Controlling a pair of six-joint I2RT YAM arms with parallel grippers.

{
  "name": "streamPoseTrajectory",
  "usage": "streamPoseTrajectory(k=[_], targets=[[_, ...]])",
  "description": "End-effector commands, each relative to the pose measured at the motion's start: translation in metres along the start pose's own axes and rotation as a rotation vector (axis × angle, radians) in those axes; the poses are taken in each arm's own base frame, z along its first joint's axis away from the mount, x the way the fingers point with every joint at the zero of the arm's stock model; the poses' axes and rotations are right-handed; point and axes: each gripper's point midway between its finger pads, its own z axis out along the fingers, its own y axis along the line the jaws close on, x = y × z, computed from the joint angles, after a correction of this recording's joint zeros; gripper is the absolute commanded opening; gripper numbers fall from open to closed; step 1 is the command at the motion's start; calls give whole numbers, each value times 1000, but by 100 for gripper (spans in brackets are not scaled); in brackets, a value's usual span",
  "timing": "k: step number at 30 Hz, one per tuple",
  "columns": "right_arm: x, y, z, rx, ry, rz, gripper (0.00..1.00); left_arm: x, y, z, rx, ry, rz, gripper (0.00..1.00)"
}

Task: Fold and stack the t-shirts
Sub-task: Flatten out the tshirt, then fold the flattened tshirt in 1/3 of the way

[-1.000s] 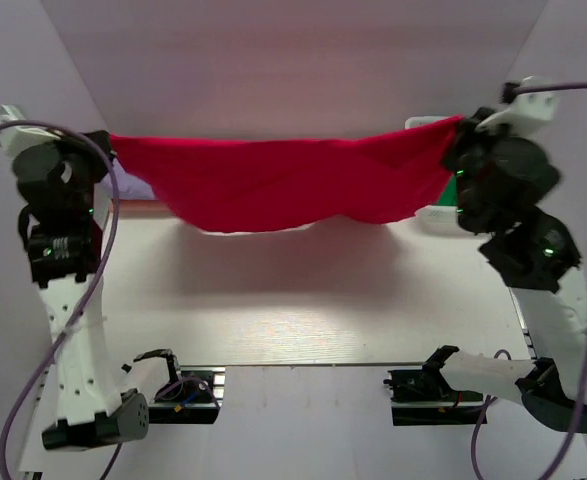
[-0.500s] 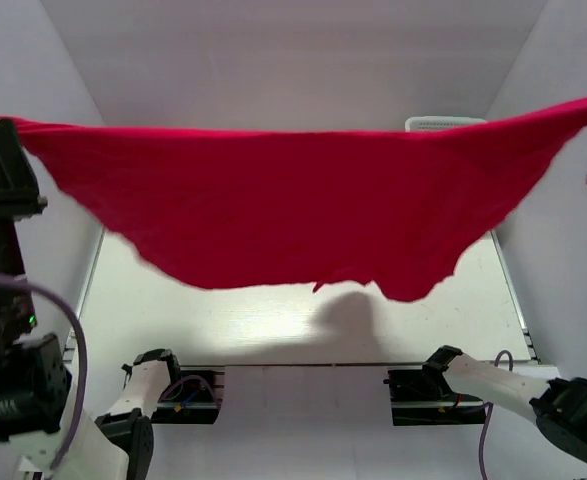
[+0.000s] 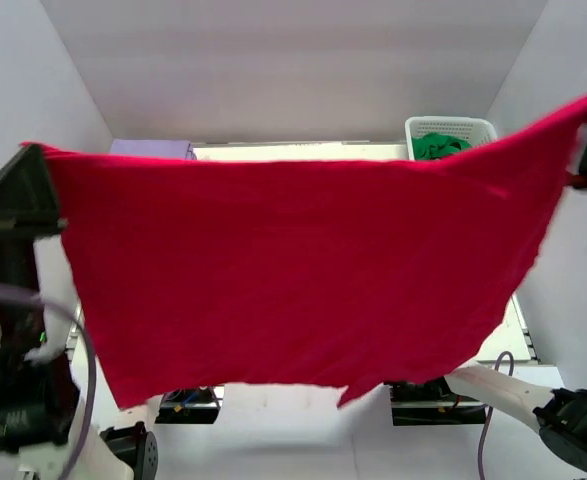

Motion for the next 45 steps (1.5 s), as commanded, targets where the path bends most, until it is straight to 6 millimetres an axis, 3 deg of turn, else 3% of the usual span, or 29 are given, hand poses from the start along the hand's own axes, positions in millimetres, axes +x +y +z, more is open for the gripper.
streamPoseTrajectory(k=[1, 4, 5, 6, 8, 10, 11, 14, 15, 17, 18, 19, 20, 21, 22, 23, 24, 25, 27, 28, 32, 36, 37, 39, 40, 41, 42, 43, 45], targets=[[75, 1, 39, 252, 150, -141, 0, 91, 62, 44, -151, 225, -41, 0], [144, 18, 50, 316, 222, -239, 0, 155, 104, 53, -239, 346, -89, 0], [156, 20, 51, 321, 240, -271, 0, 172, 117, 56, -262, 375, -91, 0], [169, 23, 52, 329, 258, -289, 0, 208, 143, 53, -330, 443, -105, 0], [224, 34, 60, 343, 333, -347, 0, 236, 165, 52, -378, 476, -121, 0], [279, 49, 63, 311, 409, -373, 0, 279, 198, 41, -455, 548, -130, 0], [320, 48, 68, 321, 476, -424, 0, 302, 210, 41, -481, 586, -129, 0], [377, 49, 70, 337, 546, -377, 0, 351, 244, 40, -543, 657, -138, 0], [424, 52, 72, 349, 614, -375, 0, 378, 263, 44, -579, 702, -137, 0], [458, 51, 83, 347, 668, -383, 0, 412, 279, 47, -597, 763, -145, 0], [486, 42, 86, 351, 707, -386, 0, 424, 285, 53, -598, 780, -150, 0], [516, 44, 83, 337, 762, -400, 0, 452, 305, 58, -622, 810, -150, 0], [507, 45, 106, 350, 724, -361, 0, 467, 307, 62, -615, 831, -155, 0], [535, 52, 107, 313, 766, -359, 0, 475, 306, 75, -597, 828, -156, 0], [557, 43, 109, 327, 809, -363, 0, 501, 326, 73, -639, 867, -151, 0], [565, 43, 113, 324, 816, -357, 0, 513, 330, 76, -649, 879, -144, 0], [571, 43, 121, 300, 834, -344, 0, 517, 326, 93, -623, 865, -145, 0], [597, 41, 124, 300, 862, -351, 0, 525, 332, 97, -624, 877, -134, 0], [609, 42, 140, 299, 852, -317, 0, 553, 336, 107, -617, 912, -125, 0], [623, 39, 133, 299, 896, -327, 0, 563, 332, 110, -605, 923, -125, 0], [630, 41, 137, 245, 923, -257, 0, 576, 325, 114, -600, 938, -84, 0], [633, 44, 116, 207, 990, -185, 0, 564, 327, 104, -639, 926, -30, 0], [618, 43, 113, 207, 986, -170, 0, 564, 324, 100, -646, 933, -21, 0], [616, 44, 101, 202, 1012, -138, 0, 551, 319, 99, -649, 918, -16, 0], [616, 42, 82, 192, 1047, -139, 0, 550, 320, 92, -650, 928, -6, 0], [600, 44, 81, 189, 1030, -111, 0, 537, 312, 94, -639, 912, -9, 0], [599, 42, 74, 189, 1046, -107, 0, 531, 312, 89, -652, 911, 0, 0], [596, 42, 56, 185, 1076, -104, 0, 528, 315, 81, -671, 907, 12, 0], [578, 35, 41, 209, 1087, -84, 0, 515, 317, 70, -705, 897, 36, 0]])
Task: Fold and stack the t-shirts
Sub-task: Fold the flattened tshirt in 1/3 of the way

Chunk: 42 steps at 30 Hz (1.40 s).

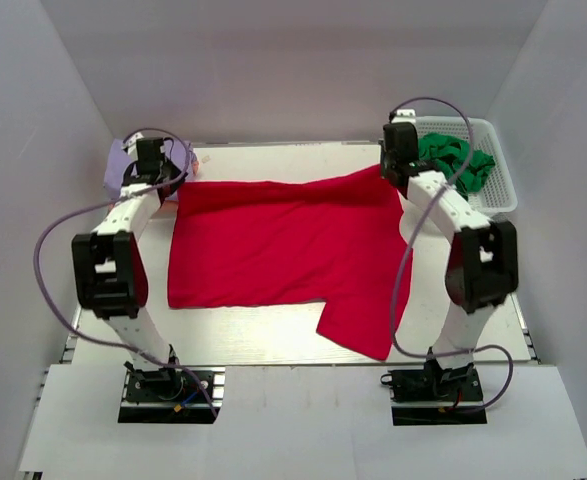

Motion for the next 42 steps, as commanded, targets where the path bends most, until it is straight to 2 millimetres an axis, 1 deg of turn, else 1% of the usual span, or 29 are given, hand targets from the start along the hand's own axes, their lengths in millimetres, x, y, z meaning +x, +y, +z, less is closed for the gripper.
streamPoseTrajectory(k=[1, 2, 3, 4, 5, 6, 8, 10, 11, 15, 16, 17, 19, 21, 23, 24, 25, 26, 28, 30, 32, 33, 34, 35, 38, 39, 40, 41, 42], targets=[[-1, -13, -39, -25, -3, 82, 0, -22, 11, -48, -43, -91, -4, 0], [-8, -14, -53, -46, -22, 95, 0, -21, 13, -53, -42, -92, -5, 0], [6, -14, -54, -48, 12, 109, 0, -20, 19, -56, -62, -102, -4, 0], [14, -13, -56, -61, 33, 117, 0, -5, 32, -59, -92, -65, 3, 0], [37, -11, -58, -73, 92, 106, 0, -4, 36, -64, -108, -70, -4, 0], [42, -10, -65, -79, 112, 131, 0, 8, 49, -63, -149, -43, -5, 0], [70, -13, -71, -72, 184, 143, 0, 16, 56, -66, -162, -26, -1, 0], [78, -15, -82, -72, 206, 149, 0, 25, 66, -66, -186, -14, 4, 0], [99, -20, -86, -50, 257, 151, 0, 33, 72, -67, -206, 9, 0, 0], [125, -29, -98, -15, 338, 160, 0, 55, 89, -69, -260, 69, -15, 0], [131, -28, -100, -15, 356, 174, 6, 60, 93, -71, -279, 88, -23, 0], [136, -26, -101, -28, 373, 174, 17, 63, 96, -73, -291, 101, -20, 0], [157, -27, -105, -9, 436, 174, 45, 78, 110, -76, -353, 150, -30, 0], [166, -35, -108, 36, 470, 160, 61, 72, 111, -79, -391, 142, -40, 40], [160, -39, -111, 56, 455, 151, 72, 63, 114, -85, -443, 139, -39, 72], [153, -39, -111, 48, 439, 146, 73, 60, 113, -88, -453, 131, -45, 100], [141, -40, -116, 35, 399, 155, 73, 57, 113, -90, -463, 128, -42, 100], [136, -39, -118, 17, 386, 133, 78, 52, 109, -91, -457, 122, -45, 100], [121, -25, -119, -74, 332, 137, 84, 45, 100, -100, -416, 108, -58, 100], [102, -12, -122, -179, 264, 123, 87, 36, 83, -97, -325, 78, -58, 100], [103, 10, -124, -291, 274, 131, 90, 44, 71, -95, -230, 102, -53, 100], [98, 19, -117, -329, 252, 143, 90, 41, 60, -89, -171, 86, -65, 100], [97, 27, -116, -360, 252, 150, 90, 47, 48, -88, -103, 120, -73, 100], [101, 42, -115, -432, 281, 166, 90, 53, 39, -84, -67, 142, -71, 100], [105, 59, -105, -489, 305, 229, 90, 77, 34, -66, -50, 227, -59, 100], [121, 63, -101, -487, 352, 245, 90, 80, 33, -61, -50, 241, -59, 100], [127, 64, -99, -484, 363, 251, 90, 90, 40, -53, -75, 268, -57, 100], [145, 65, -98, -483, 401, 258, 90, 95, 38, -48, -71, 275, -49, 100], [152, 65, -96, -478, 419, 267, 90, 100, 39, -46, -72, 294, -50, 100]])
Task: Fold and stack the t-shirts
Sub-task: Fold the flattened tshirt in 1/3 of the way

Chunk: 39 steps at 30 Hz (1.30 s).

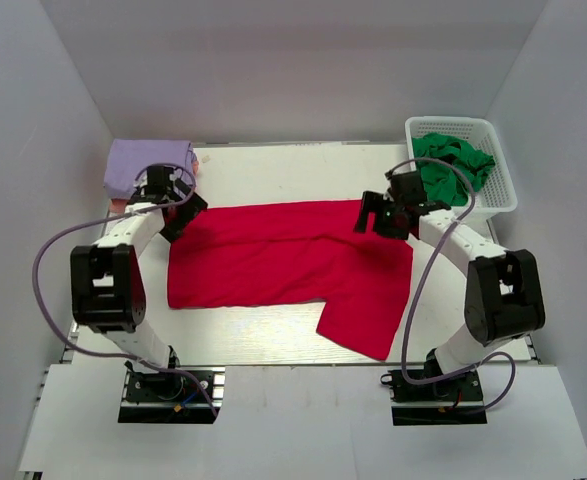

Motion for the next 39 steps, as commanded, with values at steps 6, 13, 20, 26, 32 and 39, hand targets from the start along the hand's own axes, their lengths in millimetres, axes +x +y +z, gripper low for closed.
streamPoseTrajectory(k=[6, 13, 20, 26, 32, 39], targets=[[56, 6, 25, -111, 99, 132, 90, 37, 8, 36, -25, 118, 18, 100], [86, -3, 37, -106, 148, 172, 90, 29, 50, 51, -210, 88, 1, 100], [62, 3, 23, -104, 86, 110, 90, 6, 34, 34, -196, 19, 17, 100], [28, 14, -35, -96, -46, -27, 90, -25, 43, -48, -237, -106, -87, 100], [50, 4, -81, -37, -48, -32, 90, 29, 106, -86, -413, -5, -103, 100], [117, -9, -98, -25, 121, 31, 90, 95, 161, -84, -539, 155, -141, 100]])
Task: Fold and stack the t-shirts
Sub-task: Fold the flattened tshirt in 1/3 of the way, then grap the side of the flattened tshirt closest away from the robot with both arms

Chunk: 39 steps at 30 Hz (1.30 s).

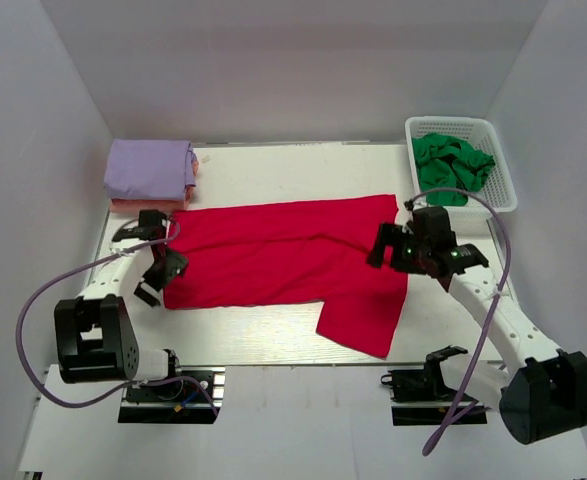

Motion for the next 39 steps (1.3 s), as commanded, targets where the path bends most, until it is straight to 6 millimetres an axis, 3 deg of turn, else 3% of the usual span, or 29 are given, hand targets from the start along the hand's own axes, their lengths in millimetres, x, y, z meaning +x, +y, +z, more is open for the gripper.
streamPoseTrajectory(k=[1, 3, 6, 11, 15, 16, 18, 19, 20, 25, 33, 37, 39], targets=[[53, -9, -15, 26, 161, 49, 90, 17, 23, 5, -88, 49, -39, 100], [80, -15, -18, 41, 234, 94, 90, 18, 29, 8, -115, 51, -72, 100], [104, -19, -24, 40, 280, 131, 90, 20, 26, 12, -91, 47, -92, 96], [118, -18, -27, 38, 322, 157, 90, 23, 25, 16, -94, 58, -108, 77], [122, -23, -28, 70, 324, 168, 90, 25, 23, 16, -89, 67, -121, 50], [123, -24, -30, 76, 330, 176, 90, 27, 26, 16, -91, 69, -120, 37], [131, -25, -30, 93, 350, 197, 90, 24, 28, 12, -87, 48, -123, 23], [132, -25, -31, 92, 351, 202, 90, 21, 29, 11, -85, 35, -125, 8], [136, -26, -32, 96, 362, 213, 90, 22, 30, 9, -86, 35, -134, 2], [158, -26, -40, 123, 441, 239, 89, 19, 31, 4, -71, 15, -141, 0], [190, -4, -43, 54, 586, 241, 86, 23, 32, 3, -63, 33, -122, 0], [205, -5, -44, 85, 639, 221, 85, 22, 30, 3, -56, 28, -125, 0], [203, -2, -39, 85, 629, 213, 85, 22, 30, 3, -56, 28, -125, 0]])
